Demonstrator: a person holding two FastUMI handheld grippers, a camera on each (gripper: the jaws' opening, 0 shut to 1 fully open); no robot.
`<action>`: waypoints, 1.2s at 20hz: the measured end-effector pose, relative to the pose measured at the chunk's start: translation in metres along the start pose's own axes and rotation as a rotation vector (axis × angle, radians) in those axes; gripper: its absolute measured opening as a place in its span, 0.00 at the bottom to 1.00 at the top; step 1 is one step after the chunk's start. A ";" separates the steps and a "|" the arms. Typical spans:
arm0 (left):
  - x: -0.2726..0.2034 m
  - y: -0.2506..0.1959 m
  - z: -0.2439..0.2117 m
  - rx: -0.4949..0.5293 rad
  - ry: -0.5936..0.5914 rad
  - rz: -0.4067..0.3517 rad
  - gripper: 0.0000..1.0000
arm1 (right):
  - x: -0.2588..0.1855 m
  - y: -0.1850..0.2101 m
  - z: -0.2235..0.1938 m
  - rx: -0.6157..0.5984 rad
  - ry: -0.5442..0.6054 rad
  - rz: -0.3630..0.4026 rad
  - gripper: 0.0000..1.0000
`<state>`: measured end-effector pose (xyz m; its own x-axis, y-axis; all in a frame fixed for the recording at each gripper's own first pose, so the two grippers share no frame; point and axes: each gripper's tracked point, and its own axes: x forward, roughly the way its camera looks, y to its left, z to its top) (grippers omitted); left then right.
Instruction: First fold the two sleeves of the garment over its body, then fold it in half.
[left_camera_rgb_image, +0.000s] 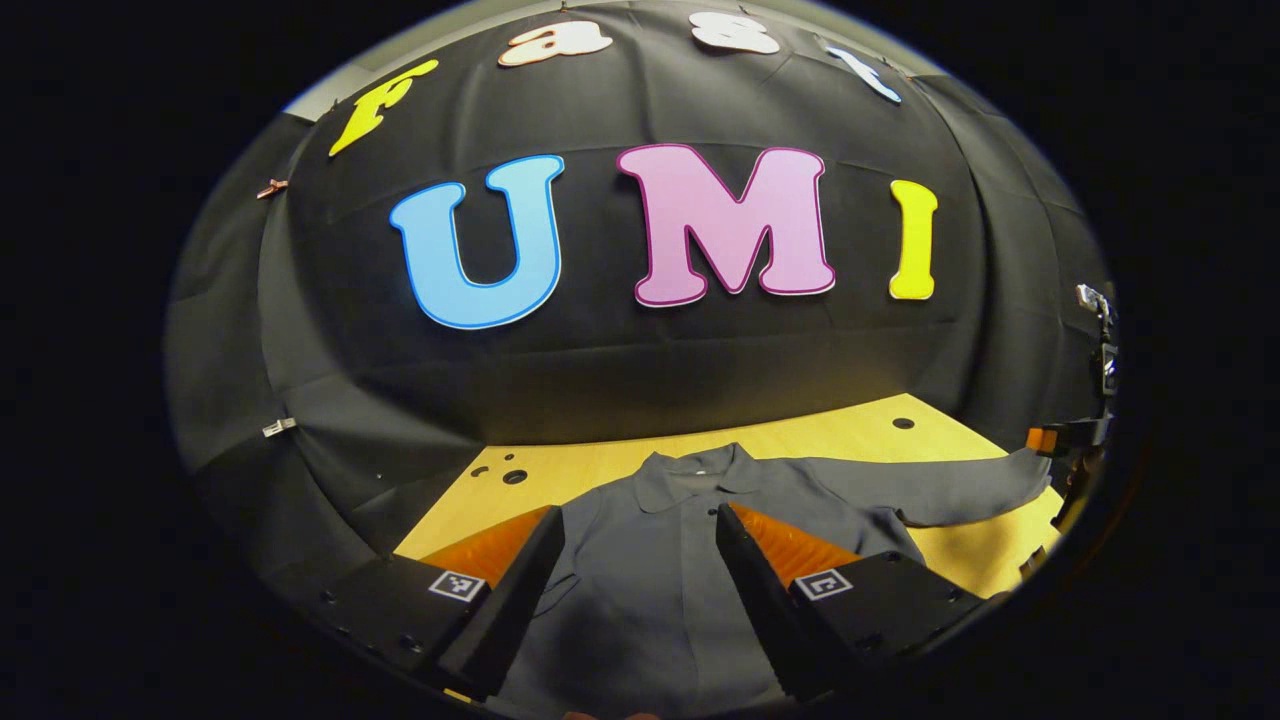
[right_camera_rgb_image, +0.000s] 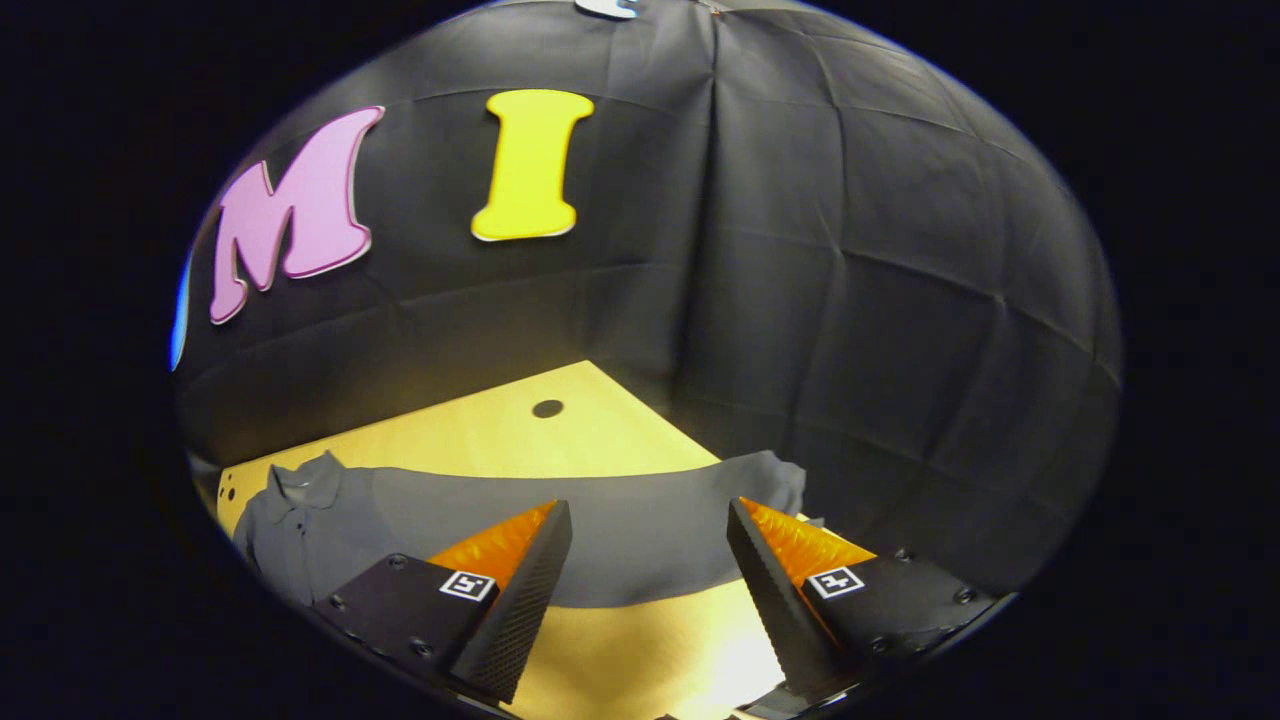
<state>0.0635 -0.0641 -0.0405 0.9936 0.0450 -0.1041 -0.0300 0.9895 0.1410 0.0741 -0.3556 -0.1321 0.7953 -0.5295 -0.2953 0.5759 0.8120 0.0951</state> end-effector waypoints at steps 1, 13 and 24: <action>0.002 -0.002 0.000 -0.004 0.003 0.000 0.96 | 0.008 -0.010 -0.002 -0.008 0.010 -0.020 0.97; 0.020 -0.026 -0.007 0.032 0.048 -0.045 0.97 | 0.092 -0.100 -0.017 0.110 0.114 -0.176 0.97; 0.029 -0.042 -0.018 0.031 0.095 -0.082 0.98 | 0.150 -0.112 -0.046 0.161 0.260 -0.196 0.98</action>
<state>0.0914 -0.1019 -0.0672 0.9776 -0.0219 -0.2092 0.0560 0.9857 0.1586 0.1196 -0.5147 -0.2308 0.6041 -0.5742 -0.5526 0.7516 0.6411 0.1554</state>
